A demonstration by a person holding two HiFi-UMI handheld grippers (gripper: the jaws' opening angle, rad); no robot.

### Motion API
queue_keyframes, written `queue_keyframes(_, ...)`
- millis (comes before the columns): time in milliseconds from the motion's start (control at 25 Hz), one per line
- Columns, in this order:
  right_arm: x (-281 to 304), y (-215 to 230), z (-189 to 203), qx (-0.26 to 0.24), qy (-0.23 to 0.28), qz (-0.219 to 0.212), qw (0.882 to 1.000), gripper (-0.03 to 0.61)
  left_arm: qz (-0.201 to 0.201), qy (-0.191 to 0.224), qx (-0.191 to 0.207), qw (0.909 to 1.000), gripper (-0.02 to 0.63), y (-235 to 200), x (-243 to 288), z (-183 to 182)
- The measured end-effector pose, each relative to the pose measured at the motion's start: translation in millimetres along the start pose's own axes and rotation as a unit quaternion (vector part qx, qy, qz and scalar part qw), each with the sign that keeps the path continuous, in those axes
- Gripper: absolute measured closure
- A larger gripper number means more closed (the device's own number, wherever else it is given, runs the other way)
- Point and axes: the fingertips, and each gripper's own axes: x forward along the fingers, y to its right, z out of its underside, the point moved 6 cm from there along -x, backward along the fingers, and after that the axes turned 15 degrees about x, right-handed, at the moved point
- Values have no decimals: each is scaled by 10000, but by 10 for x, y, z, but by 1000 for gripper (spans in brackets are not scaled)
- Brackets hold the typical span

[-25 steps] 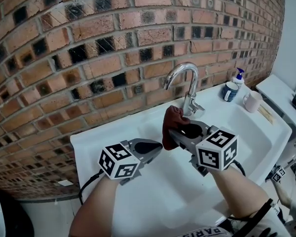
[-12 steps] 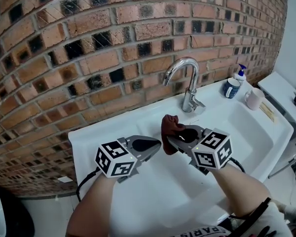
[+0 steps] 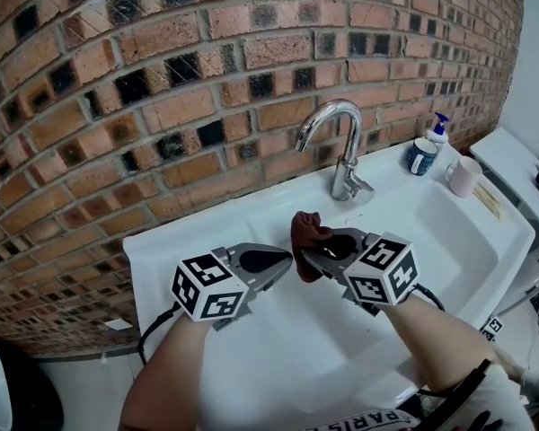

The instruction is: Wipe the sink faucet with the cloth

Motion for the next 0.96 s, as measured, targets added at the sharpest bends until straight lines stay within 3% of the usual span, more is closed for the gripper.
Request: queue_keyframes(960, 25, -36, 0, -38, -49, -134, 9999, 491, -13, -4, 2, 10000, 607, -13, -9, -4)
